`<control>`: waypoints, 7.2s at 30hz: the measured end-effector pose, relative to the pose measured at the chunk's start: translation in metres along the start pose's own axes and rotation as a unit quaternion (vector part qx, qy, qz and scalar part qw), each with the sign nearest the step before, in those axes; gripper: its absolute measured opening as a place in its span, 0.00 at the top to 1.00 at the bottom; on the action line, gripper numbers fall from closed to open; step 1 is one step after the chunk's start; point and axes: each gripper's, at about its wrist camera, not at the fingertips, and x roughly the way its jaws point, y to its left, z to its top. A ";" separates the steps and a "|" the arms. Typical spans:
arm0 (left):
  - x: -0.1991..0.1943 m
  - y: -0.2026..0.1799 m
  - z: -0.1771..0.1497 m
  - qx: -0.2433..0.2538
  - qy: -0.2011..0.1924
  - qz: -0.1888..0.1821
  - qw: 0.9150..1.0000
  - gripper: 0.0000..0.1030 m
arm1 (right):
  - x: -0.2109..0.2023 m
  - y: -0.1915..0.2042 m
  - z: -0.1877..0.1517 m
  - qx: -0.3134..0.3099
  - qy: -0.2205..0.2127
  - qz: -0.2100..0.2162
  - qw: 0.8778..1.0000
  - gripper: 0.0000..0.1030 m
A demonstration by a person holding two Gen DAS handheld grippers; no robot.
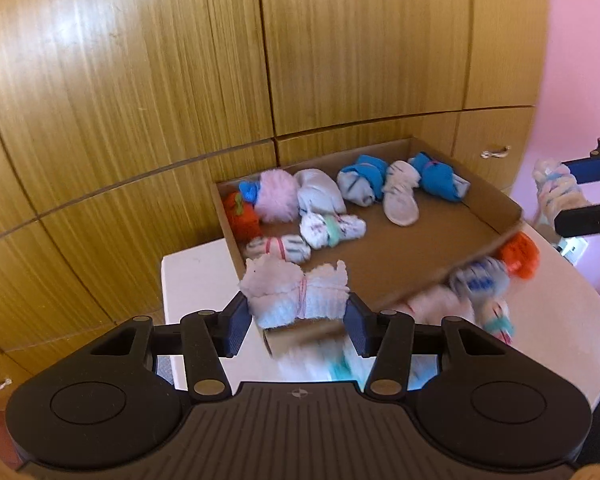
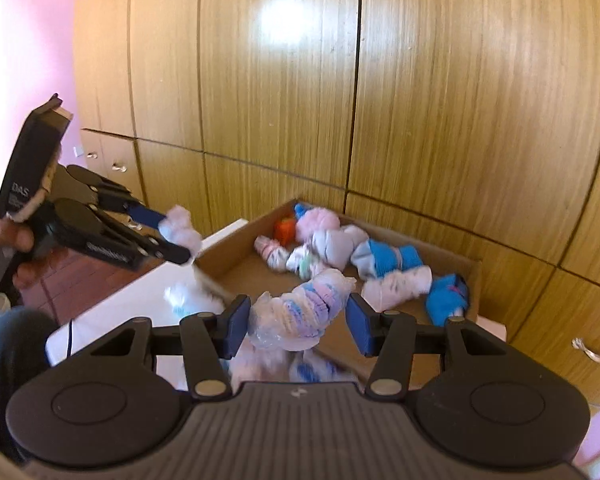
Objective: Organize objects
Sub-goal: 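Carry both socks into the box, lower them beside the others and open both tools, then lift both tools out of the box back toward the remaining pile, then grasp the orange bundle with right tool while left tool grasps clear-wrapped teal bundle, then carry both bundles into the box, lower them and open both tools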
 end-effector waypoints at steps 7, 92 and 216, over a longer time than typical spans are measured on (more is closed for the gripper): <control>0.056 -0.003 0.023 0.049 0.040 -0.011 0.998 0.45 | 0.063 -0.006 0.023 0.024 0.026 0.017 0.999 0.53; -0.044 0.014 -0.048 -0.043 -0.021 0.032 0.998 0.01 | -0.014 0.029 -0.035 0.099 0.021 -0.088 0.991 0.23; 0.163 -0.072 0.059 0.057 0.057 -0.084 0.993 0.27 | 0.164 -0.119 -0.031 0.085 0.158 -0.059 0.982 0.61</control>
